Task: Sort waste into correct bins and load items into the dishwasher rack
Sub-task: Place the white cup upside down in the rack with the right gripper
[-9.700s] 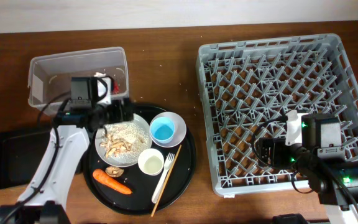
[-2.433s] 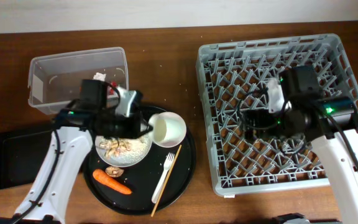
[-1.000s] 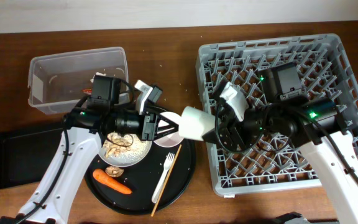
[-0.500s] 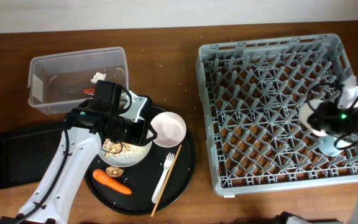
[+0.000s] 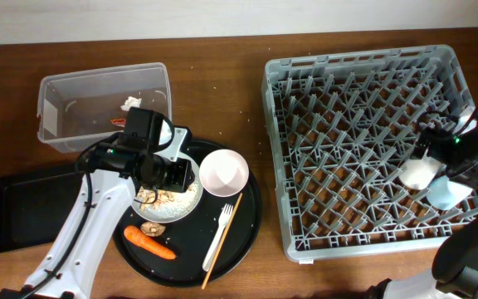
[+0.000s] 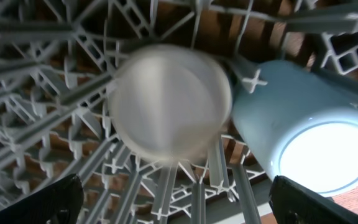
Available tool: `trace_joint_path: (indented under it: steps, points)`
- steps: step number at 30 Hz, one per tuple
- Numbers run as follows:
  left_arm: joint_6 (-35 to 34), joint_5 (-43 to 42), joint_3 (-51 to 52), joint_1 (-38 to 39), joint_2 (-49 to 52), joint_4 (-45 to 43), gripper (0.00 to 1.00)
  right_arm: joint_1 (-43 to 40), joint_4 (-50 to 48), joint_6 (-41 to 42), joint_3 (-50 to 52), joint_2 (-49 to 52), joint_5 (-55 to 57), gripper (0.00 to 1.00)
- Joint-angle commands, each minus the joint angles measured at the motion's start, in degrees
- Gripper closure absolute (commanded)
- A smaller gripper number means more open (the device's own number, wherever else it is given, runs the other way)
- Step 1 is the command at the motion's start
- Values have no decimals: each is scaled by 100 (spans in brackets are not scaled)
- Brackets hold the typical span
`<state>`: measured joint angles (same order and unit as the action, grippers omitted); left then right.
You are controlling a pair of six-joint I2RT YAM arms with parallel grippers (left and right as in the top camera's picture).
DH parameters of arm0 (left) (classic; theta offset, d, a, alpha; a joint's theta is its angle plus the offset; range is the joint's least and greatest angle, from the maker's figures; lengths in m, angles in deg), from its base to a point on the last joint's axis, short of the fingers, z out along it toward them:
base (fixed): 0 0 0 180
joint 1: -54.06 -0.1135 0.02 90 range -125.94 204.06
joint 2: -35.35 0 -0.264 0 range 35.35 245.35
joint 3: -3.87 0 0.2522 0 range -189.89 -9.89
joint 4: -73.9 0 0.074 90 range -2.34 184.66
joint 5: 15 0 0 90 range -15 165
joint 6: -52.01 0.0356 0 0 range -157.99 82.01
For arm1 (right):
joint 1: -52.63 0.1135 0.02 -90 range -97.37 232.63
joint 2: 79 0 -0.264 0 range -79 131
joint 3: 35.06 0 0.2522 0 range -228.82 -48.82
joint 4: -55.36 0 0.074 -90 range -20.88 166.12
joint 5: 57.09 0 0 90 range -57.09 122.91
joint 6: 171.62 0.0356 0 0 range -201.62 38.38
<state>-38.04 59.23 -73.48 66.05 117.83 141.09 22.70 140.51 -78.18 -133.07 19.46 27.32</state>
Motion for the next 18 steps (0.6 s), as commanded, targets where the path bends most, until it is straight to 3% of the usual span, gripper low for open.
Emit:
trace_joint_path:
  steps: [1, 4, 8, 11, 15, 18]
  points:
    - [-59, 61, -22, 17, -85, 4, 63, -15, 103, 328, -400, -37, -98, 2]
    - [-59, 61, -22, 17, -85, 2, 62, -15, 374, 245, -428, -61, -450, 2]
    - [-59, 59, -22, 28, -85, 4, 55, 35, 1008, -804, -428, -72, -2367, 2]
    - [-59, 59, -22, 28, -85, 2, 53, 437, 1486, -1327, -426, -201, -2551, 2]
    - [-61, 142, -22, 24, -85, 59, 52, 1779, 1488, -1351, -426, -691, -2551, 2]
    - [-511, 704, -22, -83, -85, 417, 33, 3560, 960, -566, -428, -935, -2022, 2]
